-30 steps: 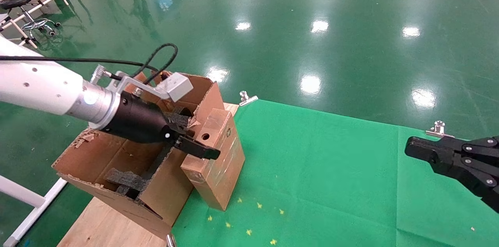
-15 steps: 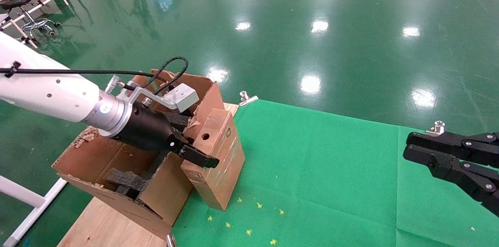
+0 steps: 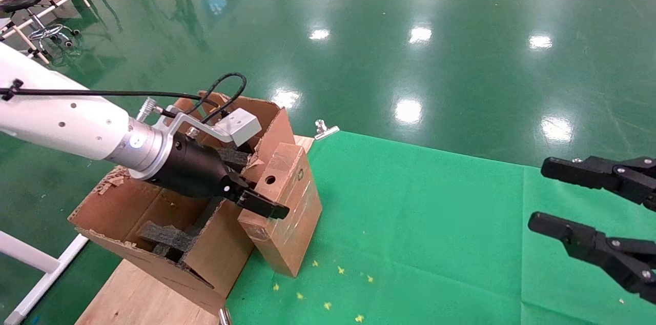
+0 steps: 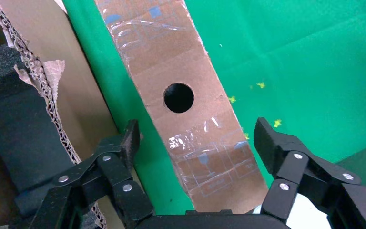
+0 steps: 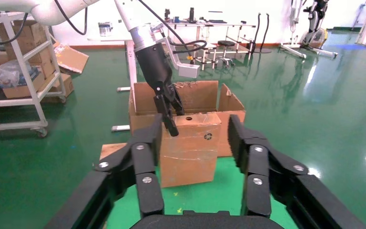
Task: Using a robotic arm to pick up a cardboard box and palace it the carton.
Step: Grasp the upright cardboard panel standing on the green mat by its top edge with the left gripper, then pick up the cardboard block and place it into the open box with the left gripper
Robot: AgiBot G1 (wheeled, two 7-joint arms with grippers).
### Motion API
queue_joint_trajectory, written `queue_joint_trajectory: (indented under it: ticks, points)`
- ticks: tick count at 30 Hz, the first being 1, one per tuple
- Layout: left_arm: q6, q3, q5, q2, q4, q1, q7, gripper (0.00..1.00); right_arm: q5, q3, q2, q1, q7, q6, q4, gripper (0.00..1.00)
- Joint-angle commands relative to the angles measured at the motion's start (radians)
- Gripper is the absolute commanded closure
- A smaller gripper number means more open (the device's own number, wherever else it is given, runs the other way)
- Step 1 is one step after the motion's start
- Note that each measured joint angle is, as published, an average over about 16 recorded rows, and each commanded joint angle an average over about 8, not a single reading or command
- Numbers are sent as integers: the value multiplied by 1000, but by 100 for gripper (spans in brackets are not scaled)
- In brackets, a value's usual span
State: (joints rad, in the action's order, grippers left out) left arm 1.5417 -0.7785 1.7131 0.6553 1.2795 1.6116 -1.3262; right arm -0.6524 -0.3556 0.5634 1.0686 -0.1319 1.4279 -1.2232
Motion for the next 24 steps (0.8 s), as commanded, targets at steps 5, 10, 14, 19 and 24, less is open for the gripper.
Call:
queue_joint_trajectory:
  ticks: [5,10,14,19,24]
  points:
    - [1,2,-4,-1,-1,0,-1,100,0,0,0,0,0,0,0,0]
    - [2,3,-6,-1,-1,-1,-1,100,0,0,0,0,0,0,0,0]
    - [2,4,-6,-1,-2,-1,-2,100,0,0,0,0,0,0,0,0]
    - [3,4,-7,-2,-2,-1,-2,100,0,0,0,0,0,0,0,0]
    - [1,10,-19,-4,-2,6,-1,100,0,0,0,0,0,0,0,0]
